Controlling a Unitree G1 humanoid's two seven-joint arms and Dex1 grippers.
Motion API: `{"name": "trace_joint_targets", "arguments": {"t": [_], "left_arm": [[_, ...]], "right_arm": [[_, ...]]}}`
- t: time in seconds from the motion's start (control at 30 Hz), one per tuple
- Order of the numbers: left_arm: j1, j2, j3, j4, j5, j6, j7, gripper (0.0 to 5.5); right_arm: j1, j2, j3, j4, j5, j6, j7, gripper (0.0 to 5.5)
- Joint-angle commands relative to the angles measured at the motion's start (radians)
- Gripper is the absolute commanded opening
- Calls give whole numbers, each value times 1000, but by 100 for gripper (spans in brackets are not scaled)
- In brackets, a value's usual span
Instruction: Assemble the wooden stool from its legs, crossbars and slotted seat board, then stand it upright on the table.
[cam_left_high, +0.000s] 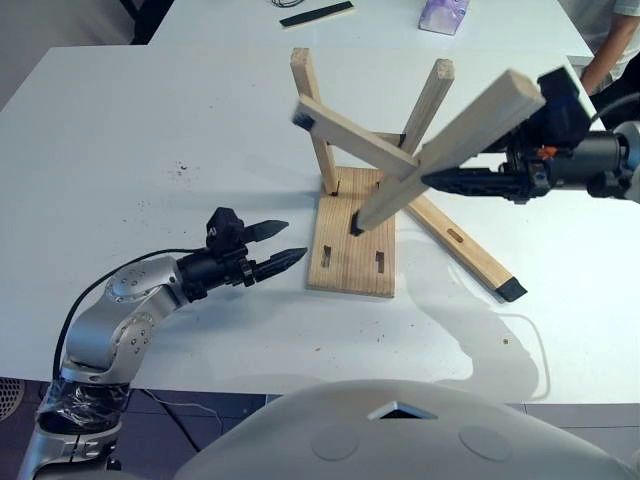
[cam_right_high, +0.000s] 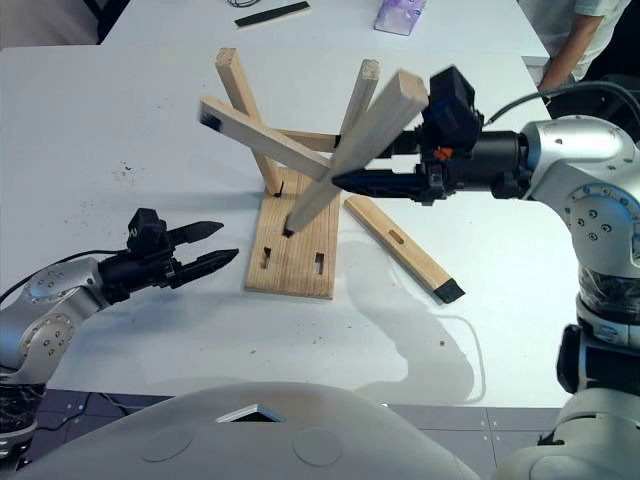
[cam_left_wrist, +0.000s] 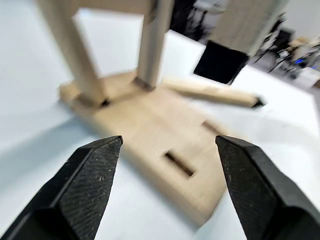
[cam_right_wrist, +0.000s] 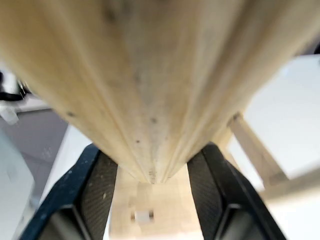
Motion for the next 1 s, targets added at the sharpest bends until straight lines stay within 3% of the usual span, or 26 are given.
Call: {"name": "trace_joint_targets", "arguments": {"t": [0.03,0.27,0.6,0.77,1.0], "left_arm": [[8,-25,-18,51,83,-57,5,345],[-32,19,-37,56,214,-54,24,345],[47,-96,-219,170,449,-280,81,345],[31,-98,-208,239,451,-344,55,345],[26,-76,-171,304,433,-392,10,345]], "right_arm": [[75,-45,49,-8,-122,-100,61,203],[-20,-49,34,18,-99,-27,89,203],[105,9,72,-106,-113,-20,15,203],[196,16,110,-99,-183,-105,11,203],[182,-33,69,1,-196,-183,90,203]]}}
